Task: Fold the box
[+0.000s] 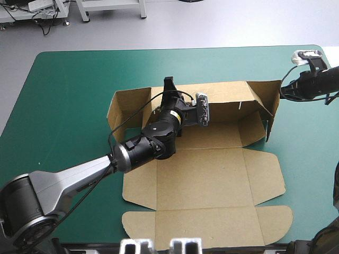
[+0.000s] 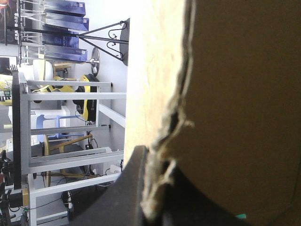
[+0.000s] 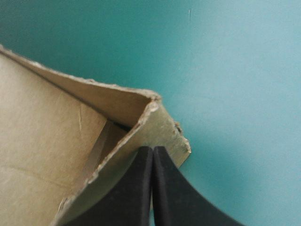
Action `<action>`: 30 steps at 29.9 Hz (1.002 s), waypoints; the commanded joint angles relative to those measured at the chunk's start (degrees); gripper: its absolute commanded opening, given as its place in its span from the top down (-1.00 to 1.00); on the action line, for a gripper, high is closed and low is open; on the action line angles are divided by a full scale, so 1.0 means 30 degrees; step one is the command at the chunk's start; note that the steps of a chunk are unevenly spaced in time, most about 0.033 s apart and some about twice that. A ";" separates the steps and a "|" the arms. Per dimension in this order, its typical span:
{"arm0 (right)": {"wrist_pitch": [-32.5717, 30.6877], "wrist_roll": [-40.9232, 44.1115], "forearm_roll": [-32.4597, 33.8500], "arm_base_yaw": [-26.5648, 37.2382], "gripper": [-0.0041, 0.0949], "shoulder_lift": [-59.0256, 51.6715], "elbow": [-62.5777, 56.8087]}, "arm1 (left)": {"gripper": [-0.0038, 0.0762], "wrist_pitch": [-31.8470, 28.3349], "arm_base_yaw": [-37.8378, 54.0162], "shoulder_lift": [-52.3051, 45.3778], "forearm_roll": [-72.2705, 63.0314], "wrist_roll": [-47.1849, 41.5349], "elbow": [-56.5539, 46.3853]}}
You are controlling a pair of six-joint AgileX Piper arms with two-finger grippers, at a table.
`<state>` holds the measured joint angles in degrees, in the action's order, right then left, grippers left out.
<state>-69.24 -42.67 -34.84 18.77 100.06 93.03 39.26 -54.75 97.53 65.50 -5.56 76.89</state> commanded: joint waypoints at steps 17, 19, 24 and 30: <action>0.2099 0.0255 -0.3612 -0.0523 0.97 0.2070 0.4010 | 0.93 0.0269 -0.0168 -0.0503 -0.0780 -0.0465 0.0158; 0.2133 0.0004 -0.4167 -0.0618 0.97 0.2318 0.4010 | 0.93 0.0269 -0.0168 -0.0503 -0.0780 -0.0465 0.0158; 0.0557 -0.0215 -0.3563 -0.0651 0.97 0.2713 0.4010 | 0.93 0.0357 -0.0168 -0.0503 -0.0780 -0.0465 0.0158; -0.0909 0.0156 -0.0546 -0.0651 0.97 0.2395 0.3848 | 0.93 0.0387 -0.0168 -0.0469 -0.0780 -0.0465 0.0158</action>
<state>-69.18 -42.47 -38.52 16.85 111.08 103.32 39.56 -54.79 97.58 65.84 -5.63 76.89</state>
